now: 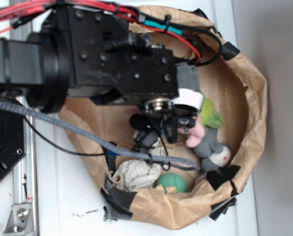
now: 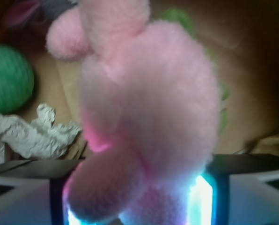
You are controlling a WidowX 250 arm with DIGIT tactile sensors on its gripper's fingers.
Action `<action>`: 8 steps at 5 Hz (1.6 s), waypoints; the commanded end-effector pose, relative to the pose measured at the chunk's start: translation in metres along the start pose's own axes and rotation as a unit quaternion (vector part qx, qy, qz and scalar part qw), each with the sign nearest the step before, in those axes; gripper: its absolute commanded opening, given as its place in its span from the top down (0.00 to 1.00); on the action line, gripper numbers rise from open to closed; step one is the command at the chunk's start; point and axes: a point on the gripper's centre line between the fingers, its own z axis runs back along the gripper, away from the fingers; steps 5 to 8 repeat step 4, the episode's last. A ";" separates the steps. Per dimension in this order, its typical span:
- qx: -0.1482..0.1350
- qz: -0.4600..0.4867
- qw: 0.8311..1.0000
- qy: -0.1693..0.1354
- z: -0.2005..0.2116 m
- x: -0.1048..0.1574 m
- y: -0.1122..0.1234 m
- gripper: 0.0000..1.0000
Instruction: Grab the pink bunny.
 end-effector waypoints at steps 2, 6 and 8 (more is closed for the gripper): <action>-0.004 0.184 0.983 0.013 0.104 -0.017 0.022 1.00; -0.004 0.271 0.962 0.039 0.092 -0.034 0.023 1.00; -0.004 0.271 0.962 0.039 0.092 -0.034 0.023 1.00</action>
